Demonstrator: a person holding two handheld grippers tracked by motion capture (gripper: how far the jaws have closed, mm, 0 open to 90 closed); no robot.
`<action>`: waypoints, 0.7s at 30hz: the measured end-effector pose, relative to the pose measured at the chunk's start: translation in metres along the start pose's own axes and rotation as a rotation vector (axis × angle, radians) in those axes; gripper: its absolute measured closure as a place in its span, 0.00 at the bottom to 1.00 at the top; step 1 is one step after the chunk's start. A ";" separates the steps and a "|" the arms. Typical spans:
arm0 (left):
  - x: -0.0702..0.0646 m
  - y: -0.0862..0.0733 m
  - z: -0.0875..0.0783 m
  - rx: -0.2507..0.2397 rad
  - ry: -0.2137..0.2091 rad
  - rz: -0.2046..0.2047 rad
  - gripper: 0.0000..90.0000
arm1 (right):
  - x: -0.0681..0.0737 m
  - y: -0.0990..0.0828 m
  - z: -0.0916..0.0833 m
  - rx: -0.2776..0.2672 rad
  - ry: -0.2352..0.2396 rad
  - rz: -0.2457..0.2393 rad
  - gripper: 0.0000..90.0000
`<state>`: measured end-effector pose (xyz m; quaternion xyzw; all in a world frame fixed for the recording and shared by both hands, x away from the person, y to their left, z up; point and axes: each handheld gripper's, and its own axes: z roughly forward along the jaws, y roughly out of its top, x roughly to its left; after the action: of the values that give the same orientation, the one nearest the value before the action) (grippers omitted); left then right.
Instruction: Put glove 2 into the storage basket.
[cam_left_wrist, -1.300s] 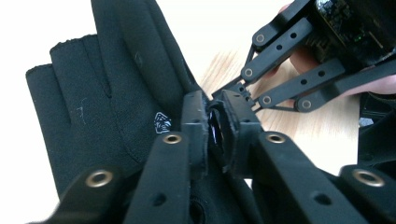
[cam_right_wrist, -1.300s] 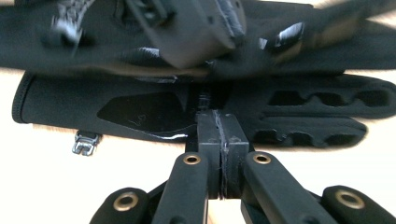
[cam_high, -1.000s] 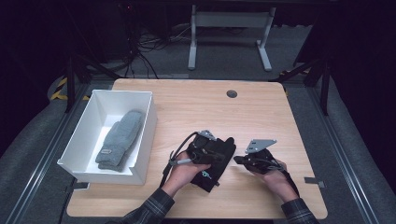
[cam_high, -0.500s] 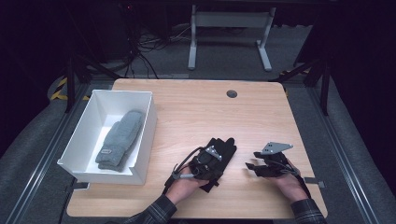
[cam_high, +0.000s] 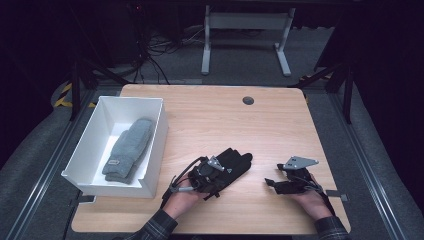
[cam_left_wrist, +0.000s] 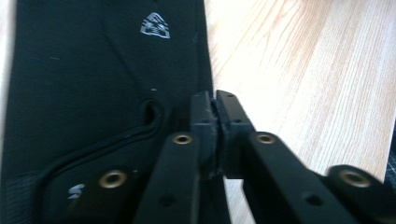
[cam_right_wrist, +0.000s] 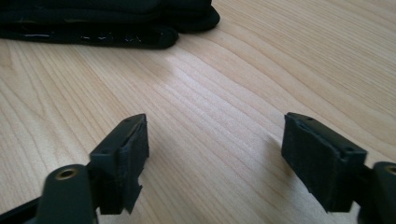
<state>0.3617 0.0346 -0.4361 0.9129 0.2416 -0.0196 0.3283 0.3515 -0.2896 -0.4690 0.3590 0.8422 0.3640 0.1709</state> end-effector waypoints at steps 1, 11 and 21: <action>0.000 0.000 0.000 0.000 0.000 0.000 0.88 | 0.000 0.000 0.000 0.000 0.000 0.000 0.24; 0.016 0.016 -0.010 -0.055 0.069 0.044 0.36 | 0.000 0.000 0.001 -0.005 -0.001 -0.003 0.23; 0.028 0.030 0.010 -0.045 0.117 0.043 0.16 | 0.000 0.000 0.001 -0.005 -0.003 0.000 0.22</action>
<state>0.4014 0.0206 -0.4313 0.9099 0.2409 0.0463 0.3344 0.3525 -0.2891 -0.4699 0.3590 0.8411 0.3657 0.1731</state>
